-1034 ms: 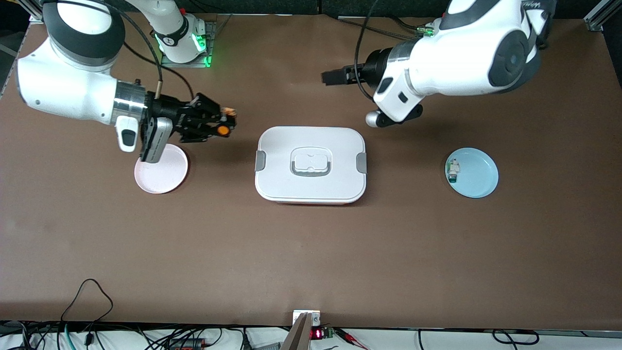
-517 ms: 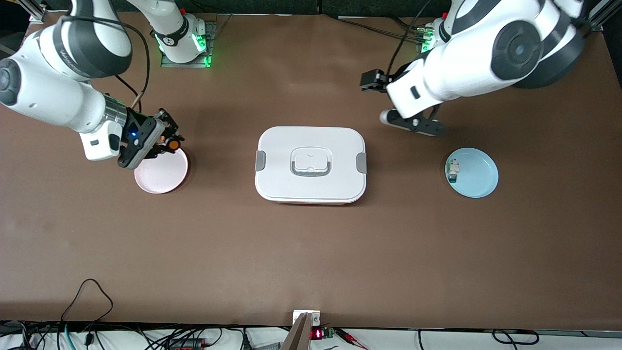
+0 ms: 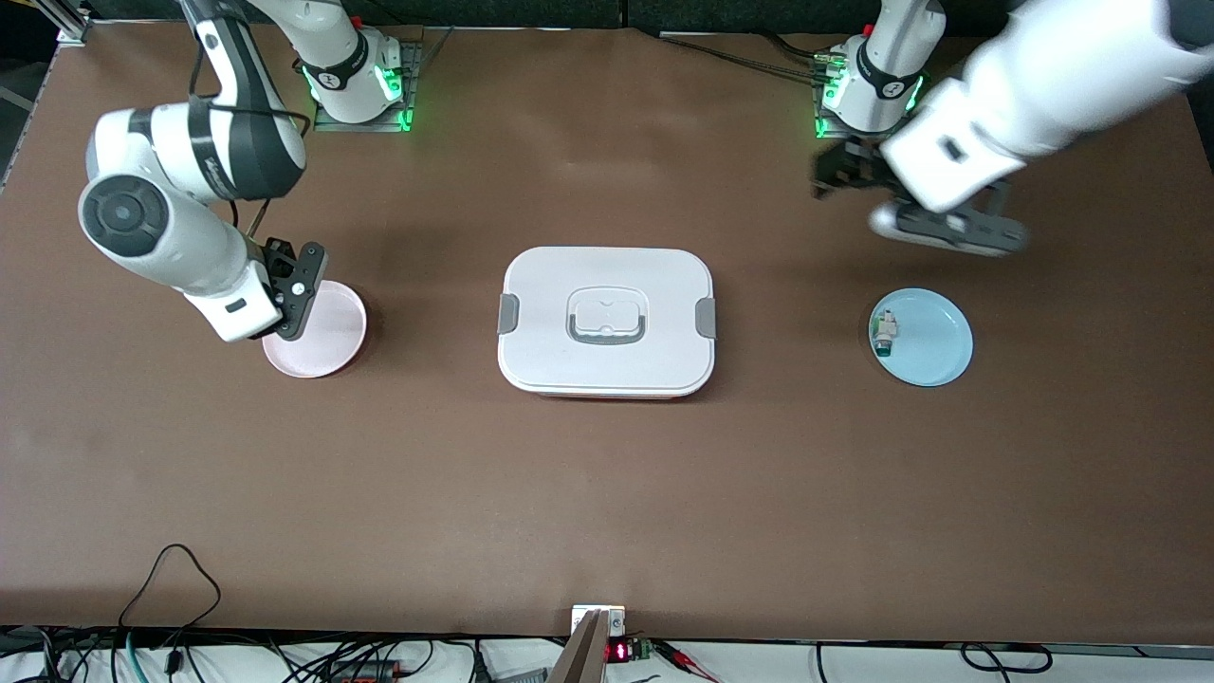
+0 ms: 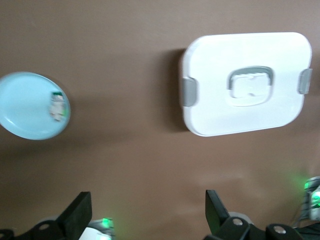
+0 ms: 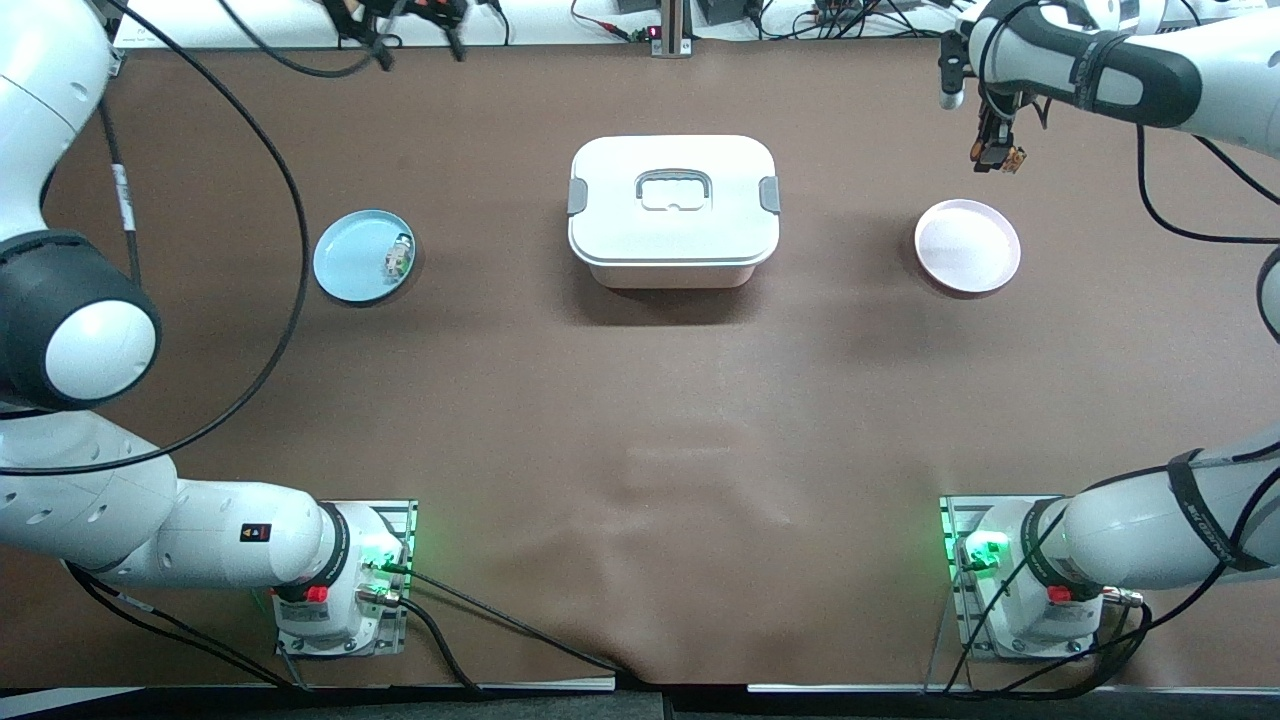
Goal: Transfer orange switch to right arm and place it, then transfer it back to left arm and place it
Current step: 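Carry the switch to the white plate while the left gripper withdraws, then lower the switch onto the white plate, open the right gripper, withdraw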
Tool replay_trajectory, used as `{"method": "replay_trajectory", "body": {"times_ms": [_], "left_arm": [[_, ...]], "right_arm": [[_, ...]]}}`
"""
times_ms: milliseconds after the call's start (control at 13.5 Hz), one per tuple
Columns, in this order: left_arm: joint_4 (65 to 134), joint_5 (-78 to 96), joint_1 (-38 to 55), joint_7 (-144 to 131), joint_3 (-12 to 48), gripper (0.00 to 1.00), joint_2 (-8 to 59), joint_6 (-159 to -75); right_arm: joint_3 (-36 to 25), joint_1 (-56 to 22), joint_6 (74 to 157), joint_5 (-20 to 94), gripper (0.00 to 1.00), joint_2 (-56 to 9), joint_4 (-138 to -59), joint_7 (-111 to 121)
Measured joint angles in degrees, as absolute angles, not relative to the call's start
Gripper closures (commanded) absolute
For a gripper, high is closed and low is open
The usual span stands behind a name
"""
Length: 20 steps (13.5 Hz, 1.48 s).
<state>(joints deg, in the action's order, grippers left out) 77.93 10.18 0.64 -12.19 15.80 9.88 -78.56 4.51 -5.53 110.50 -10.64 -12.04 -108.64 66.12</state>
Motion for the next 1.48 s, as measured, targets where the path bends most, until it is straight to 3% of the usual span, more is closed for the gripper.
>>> {"method": "replay_trajectory", "body": {"times_ms": [517,1108,1478], "left_arm": [[80.7,-2.3,0.3,2.3,6.7,0.0,7.9,-75.9],[82.2,0.1,-1.3,2.8,5.8,0.0,7.9,-83.7],[84.0,3.2,0.2,-6.1,5.0,0.0,6.5,-83.3]], "right_arm": [[4.4,-3.4,130.2,-14.6,0.76,-15.6,-120.2,73.4],[4.3,-1.2,141.2,-15.8,0.76,-17.2,-128.1,73.4],[3.7,0.2,144.3,-16.2,0.76,-19.4,-128.4,73.4]]}}
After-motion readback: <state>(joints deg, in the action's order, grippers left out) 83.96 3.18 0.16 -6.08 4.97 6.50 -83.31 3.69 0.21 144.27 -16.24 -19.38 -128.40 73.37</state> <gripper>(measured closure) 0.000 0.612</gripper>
